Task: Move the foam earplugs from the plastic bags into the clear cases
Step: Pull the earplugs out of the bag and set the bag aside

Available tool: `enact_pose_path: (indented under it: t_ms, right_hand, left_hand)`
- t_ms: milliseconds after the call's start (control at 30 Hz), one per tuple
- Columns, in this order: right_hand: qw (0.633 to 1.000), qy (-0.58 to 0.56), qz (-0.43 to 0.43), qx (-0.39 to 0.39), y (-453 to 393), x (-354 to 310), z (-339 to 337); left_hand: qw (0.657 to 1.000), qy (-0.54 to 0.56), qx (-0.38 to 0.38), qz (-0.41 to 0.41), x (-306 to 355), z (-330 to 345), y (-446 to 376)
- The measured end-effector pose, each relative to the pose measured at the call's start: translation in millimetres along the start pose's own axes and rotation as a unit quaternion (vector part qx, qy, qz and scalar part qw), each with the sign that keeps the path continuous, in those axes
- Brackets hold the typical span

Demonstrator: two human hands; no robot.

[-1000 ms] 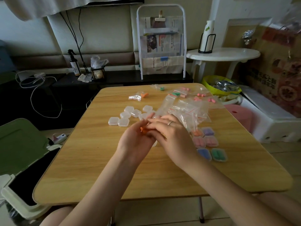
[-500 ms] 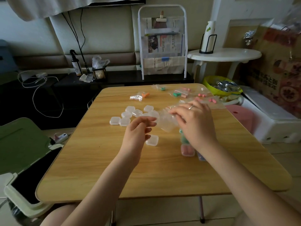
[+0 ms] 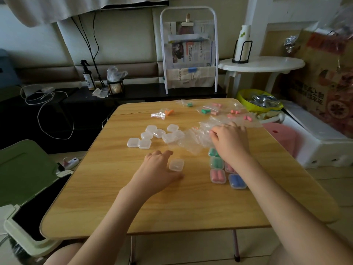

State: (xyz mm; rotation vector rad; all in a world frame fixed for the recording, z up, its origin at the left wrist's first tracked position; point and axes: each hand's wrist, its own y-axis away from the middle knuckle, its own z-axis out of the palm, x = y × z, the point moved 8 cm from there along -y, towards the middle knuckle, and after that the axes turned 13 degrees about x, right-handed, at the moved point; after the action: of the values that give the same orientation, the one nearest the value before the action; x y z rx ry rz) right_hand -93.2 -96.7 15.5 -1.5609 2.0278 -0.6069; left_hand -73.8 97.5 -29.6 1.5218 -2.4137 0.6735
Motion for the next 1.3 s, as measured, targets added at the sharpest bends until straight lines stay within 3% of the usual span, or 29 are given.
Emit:
enact_pose_path:
  t_ms: [133,233,300,367,433,500,600,667,800,833,867,900,967,1000,1067,1200,1300]
  right_hand:
    - [0.997,-0.024,0.013,0.067,0,-9,-17]
    - [0.985,-0.137,-0.018,0.104,6,-26,-30]
    - [0.965,-0.253,-0.066,0.03,14,-45,-26]
    - [0.94,-0.313,-0.114,-0.076,27,-65,-17]
    - [0.927,-0.331,-0.133,-0.117,35,-72,-13]
    - [0.919,-0.365,-0.11,-0.098,34,-71,-19]
    - [0.91,-0.412,-0.054,0.007,29,-64,-37]
    - [0.91,-0.408,-0.049,0.062,30,-63,-41]
    - [0.91,-0.406,-0.049,0.072,33,-68,-39]
    - [0.91,-0.409,-0.049,0.057,33,-69,-38]
    - [0.909,-0.412,-0.046,0.03,32,-70,-37]
    - [0.907,-0.419,-0.041,-0.008,32,-70,-34]
    - [0.882,-0.461,-0.007,-0.102,31,-66,-25]
    - [0.859,-0.491,0.025,-0.14,31,-63,-22]
    - [0.829,-0.525,0.084,-0.172,32,-57,-16]
    - [0.85,-0.493,0.104,-0.153,34,-55,-14]
    - [0.82,-0.534,0.139,-0.151,35,-53,-13]
  left_hand:
    - [0.999,0.022,0.024,0.007,-1,-5,-3]
    - [0.996,0.051,0.068,0.016,4,-16,-3]
    - [0.99,0.098,0.103,0.005,7,-26,-5]
    - [0.975,0.2,0.088,-0.044,6,-28,-7]
    - [0.937,0.331,0.034,-0.102,2,-23,-8]
    - [0.891,0.431,-0.021,-0.145,3,-18,-6]
    - [0.769,0.593,-0.071,-0.228,7,-6,-2]
    - [0.708,0.648,-0.096,-0.265,11,3,0]
    - [0.643,0.697,-0.155,-0.277,22,9,6]
    - [0.649,0.696,-0.15,-0.268,23,6,6]
    - [0.689,0.669,-0.125,-0.248,19,1,4]
    - [0.764,0.605,-0.079,-0.209,13,-6,0]
    - [0.924,0.365,0.067,-0.086,2,-28,-8]
    - [0.956,0.255,0.143,-0.022,4,-40,-9]
    - [0.96,0.188,0.2,0.049,14,-49,-5]
    - [0.954,0.193,0.2,0.113,31,-47,2]
    - [0.955,0.211,0.191,0.079,27,-46,0]
